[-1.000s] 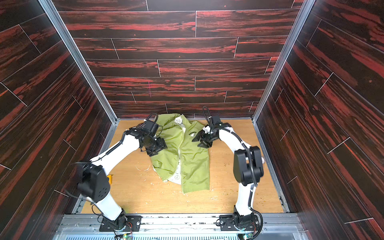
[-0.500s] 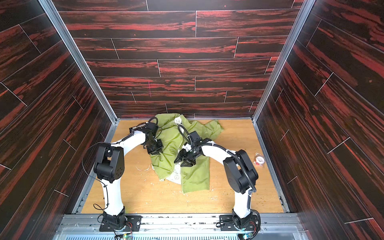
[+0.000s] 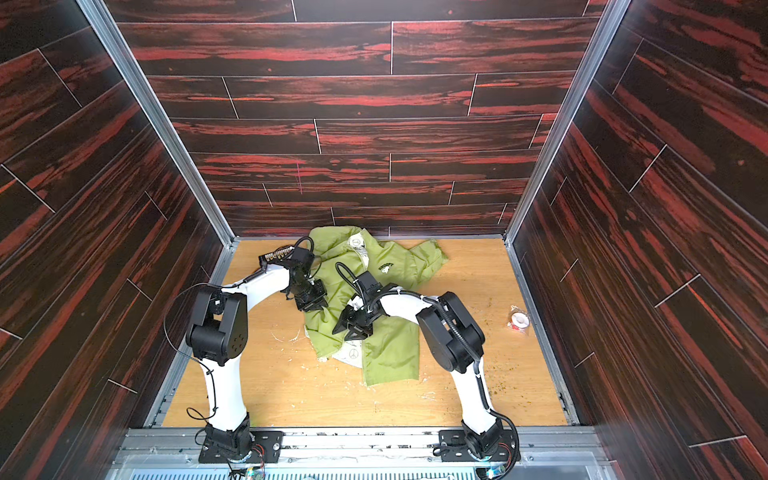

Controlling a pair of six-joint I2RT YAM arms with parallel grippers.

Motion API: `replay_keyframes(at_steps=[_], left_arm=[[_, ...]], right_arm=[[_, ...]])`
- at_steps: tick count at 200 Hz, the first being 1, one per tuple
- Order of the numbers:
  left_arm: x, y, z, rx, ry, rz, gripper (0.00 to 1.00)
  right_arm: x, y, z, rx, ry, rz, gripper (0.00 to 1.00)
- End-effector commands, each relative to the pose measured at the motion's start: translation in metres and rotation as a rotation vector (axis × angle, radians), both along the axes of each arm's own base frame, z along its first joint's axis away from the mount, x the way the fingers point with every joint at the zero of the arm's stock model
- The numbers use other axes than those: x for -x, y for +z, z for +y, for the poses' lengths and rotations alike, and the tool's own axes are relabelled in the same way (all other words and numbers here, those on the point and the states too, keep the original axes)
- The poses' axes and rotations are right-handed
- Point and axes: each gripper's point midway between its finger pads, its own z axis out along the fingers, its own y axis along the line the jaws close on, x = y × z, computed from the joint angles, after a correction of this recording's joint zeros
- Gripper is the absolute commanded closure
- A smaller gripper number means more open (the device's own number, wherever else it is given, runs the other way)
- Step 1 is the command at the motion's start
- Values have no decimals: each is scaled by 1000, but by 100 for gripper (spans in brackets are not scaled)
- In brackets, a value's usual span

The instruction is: Zip up the jacket

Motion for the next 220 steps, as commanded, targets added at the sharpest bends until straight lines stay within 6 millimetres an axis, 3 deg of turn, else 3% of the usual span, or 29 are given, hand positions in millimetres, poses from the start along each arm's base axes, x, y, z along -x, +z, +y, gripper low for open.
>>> replay_keyframes(at_steps=[1, 65, 102, 106, 125, 162, 220], left_arm=[[7, 14, 2, 30, 12, -8, 86], [4, 12, 8, 78, 75, -20, 88], [5, 13, 10, 85, 127, -15, 89], [-2, 15, 9, 92, 133, -45, 90], [-3, 17, 11, 93, 169, -44, 95], [-2, 33, 14, 96, 213, -80, 99], [-1, 53, 12, 108, 206, -118, 99]], right_arm=[[3, -33, -5, 84, -46, 54, 55], [17, -55, -12, 195, -105, 41, 67], [21, -50, -11, 183, -55, 36, 86], [21, -49, -12, 187, -46, 30, 89], [26, -41, -21, 198, -25, 9, 100], [23, -13, -48, 184, -64, -56, 100], [2, 40, -95, 146, -142, -151, 100]])
